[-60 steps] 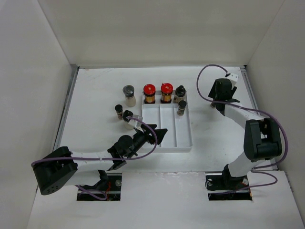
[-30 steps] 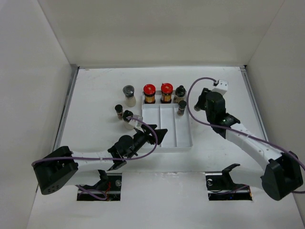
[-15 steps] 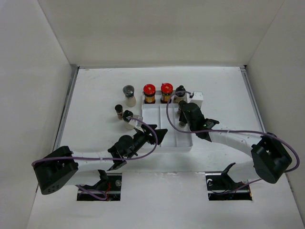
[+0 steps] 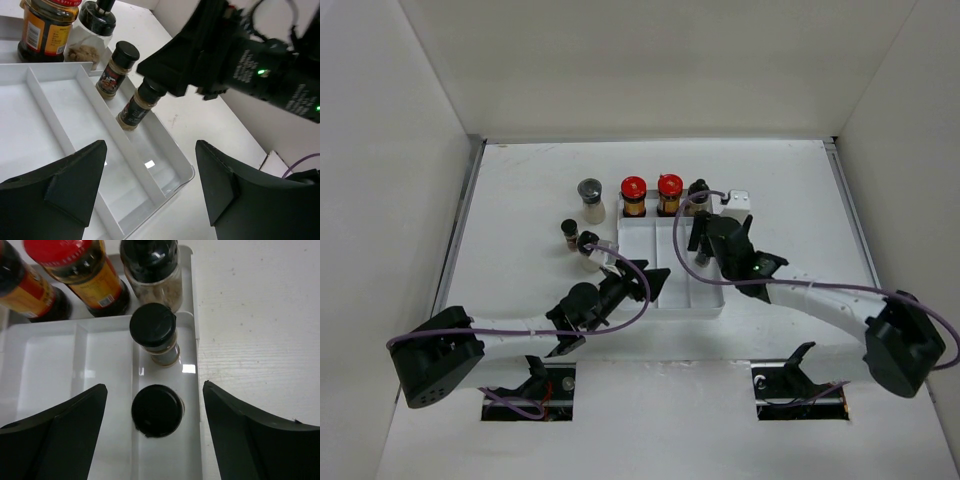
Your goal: Organize the condiment bottles
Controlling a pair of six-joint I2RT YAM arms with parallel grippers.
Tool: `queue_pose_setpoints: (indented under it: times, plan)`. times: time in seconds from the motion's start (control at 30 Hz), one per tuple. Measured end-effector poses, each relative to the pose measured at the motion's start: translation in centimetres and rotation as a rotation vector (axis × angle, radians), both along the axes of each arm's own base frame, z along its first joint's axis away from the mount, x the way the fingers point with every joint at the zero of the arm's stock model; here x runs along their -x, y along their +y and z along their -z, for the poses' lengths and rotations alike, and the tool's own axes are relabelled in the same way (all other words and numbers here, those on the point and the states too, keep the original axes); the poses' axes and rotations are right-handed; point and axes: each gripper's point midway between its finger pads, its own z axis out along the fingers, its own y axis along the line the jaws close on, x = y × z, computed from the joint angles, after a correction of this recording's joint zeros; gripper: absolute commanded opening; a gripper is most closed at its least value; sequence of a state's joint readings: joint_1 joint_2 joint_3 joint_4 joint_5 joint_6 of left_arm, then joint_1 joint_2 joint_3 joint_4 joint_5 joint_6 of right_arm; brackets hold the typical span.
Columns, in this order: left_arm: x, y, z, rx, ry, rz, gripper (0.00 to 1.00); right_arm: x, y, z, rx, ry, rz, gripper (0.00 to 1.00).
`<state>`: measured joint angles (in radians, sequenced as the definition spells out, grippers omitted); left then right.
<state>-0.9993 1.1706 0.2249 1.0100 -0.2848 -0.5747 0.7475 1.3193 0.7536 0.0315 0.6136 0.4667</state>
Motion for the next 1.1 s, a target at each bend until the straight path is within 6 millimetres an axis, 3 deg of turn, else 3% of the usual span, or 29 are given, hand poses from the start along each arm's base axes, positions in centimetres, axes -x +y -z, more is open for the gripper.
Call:
queue_pose_setpoints:
  times: [0.07, 0.1, 0.23, 0.27, 0.33, 0.43, 0.57, 0.67, 0.73, 0.83, 0.9, 1.1]
  plan:
    - [-0.2, 0.1, 0.0, -0.003, -0.002, -0.009, 0.69, 0.3, -0.1, -2.0, -0.044, -0.042, -0.012, 0.85]
    - [-0.4, 0.2, 0.0, -0.006, -0.003, -0.018, 0.69, 0.5, -0.4, -3.2, -0.073, -0.069, -0.016, 0.79]
    - [-1.3, 0.4, -0.5, -0.024, 0.003, -0.065, 0.64, 0.9, -2.4, -6.4, -0.157, -0.165, -0.005, 0.33]
    - [-1.7, 0.4, -0.7, -0.031, 0.007, -0.082, 0.63, 0.9, -3.2, -6.8, -0.175, -0.182, 0.009, 0.24]
    - [-2.5, 0.7, -1.6, -0.042, 0.013, -0.12, 0.59, 0.9, -4.6, -7.2, -0.202, -0.206, 0.037, 0.19]
    - [-4.5, 1.9, -3.6, -0.064, 0.029, -0.21, 0.53, 0.8, -5.6, -7.7, -0.245, -0.228, 0.053, 0.21]
    - [-8.1, 5.1, -6.9, -0.114, 0.066, -0.383, 0.52, 0.6, -4.7, -7.4, -0.294, -0.228, 0.014, 0.37]
    - [-10.4, 8.4, -8.8, -0.167, 0.1, -0.517, 0.59, 0.6, -3.8, -5.7, -0.316, -0.203, -0.009, 0.49]
    - [-11.7, 10.8, -9.4, -0.211, 0.127, -0.602, 0.62, 0.9, -3.4, -4.2, -0.315, -0.181, -0.018, 0.51]
    - [-13.0, 13.6, -8.5, -0.284, 0.186, -0.684, 0.64, 1.5, -2.8, -2.4, -0.307, -0.145, -0.039, 0.57]
    - [-12.9, 14.8, -6.8, -0.351, 0.238, -0.705, 0.67, 1.6, -2.5, -2.4, -0.31, -0.148, -0.048, 0.63]
    - [-10.5, 14.9, -2.5, -0.526, 0.353, -0.65, 0.73, 1.4, -2.3, -3.1, -0.328, -0.174, -0.053, 0.76]
